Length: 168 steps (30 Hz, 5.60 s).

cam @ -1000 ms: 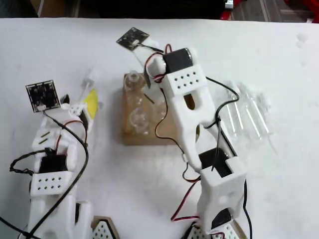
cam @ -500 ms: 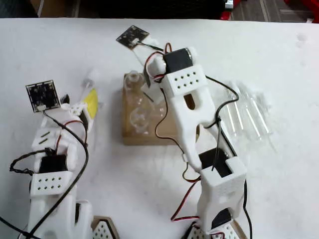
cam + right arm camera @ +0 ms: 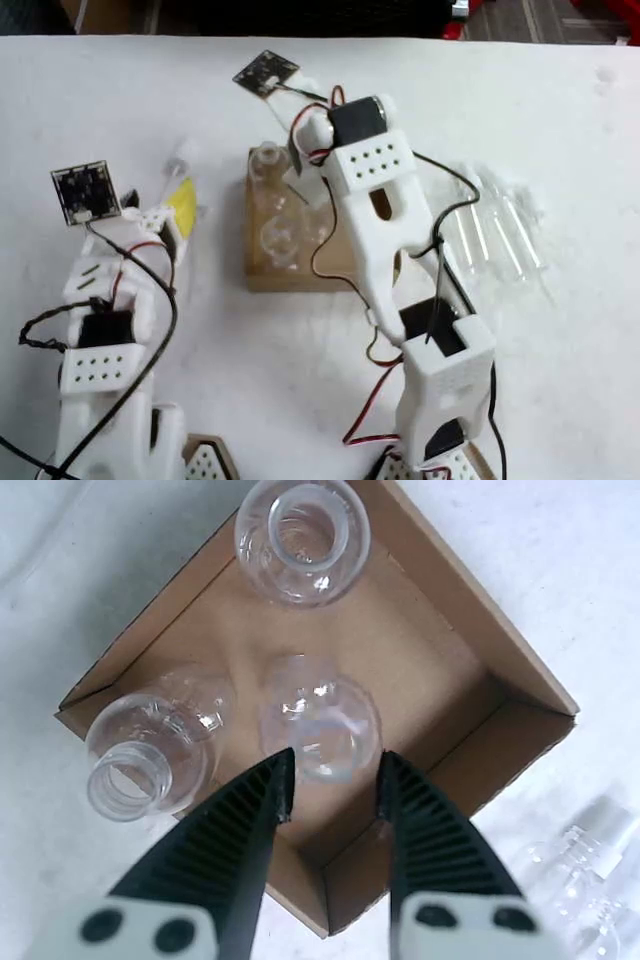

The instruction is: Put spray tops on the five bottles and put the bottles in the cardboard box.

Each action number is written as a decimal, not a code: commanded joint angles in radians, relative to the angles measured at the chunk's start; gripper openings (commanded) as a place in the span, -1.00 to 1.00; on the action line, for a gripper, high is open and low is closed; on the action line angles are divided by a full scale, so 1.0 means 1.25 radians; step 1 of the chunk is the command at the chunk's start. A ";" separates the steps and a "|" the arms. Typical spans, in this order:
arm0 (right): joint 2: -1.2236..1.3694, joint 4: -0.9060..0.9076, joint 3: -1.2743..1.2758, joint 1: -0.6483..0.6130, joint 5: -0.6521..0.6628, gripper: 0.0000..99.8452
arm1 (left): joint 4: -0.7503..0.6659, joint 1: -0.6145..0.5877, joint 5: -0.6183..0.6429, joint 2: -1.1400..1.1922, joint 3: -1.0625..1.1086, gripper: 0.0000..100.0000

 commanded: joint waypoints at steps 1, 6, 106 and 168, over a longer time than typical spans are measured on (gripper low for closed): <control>-0.012 -0.009 -0.034 0.006 -0.011 -0.77 | -0.023 0.007 -0.009 -0.020 -0.004 -0.46; -0.035 -0.009 -0.036 0.003 -0.011 -0.77 | -0.023 0.007 -0.009 -0.020 -0.004 -0.46; -0.131 -0.060 0.223 -0.185 -0.155 -0.77 | -0.023 -0.017 -0.007 -0.020 -0.006 -0.46; -1.067 -0.767 1.382 0.434 -0.318 -0.69 | -0.028 -0.015 -0.007 -0.020 -0.007 -0.46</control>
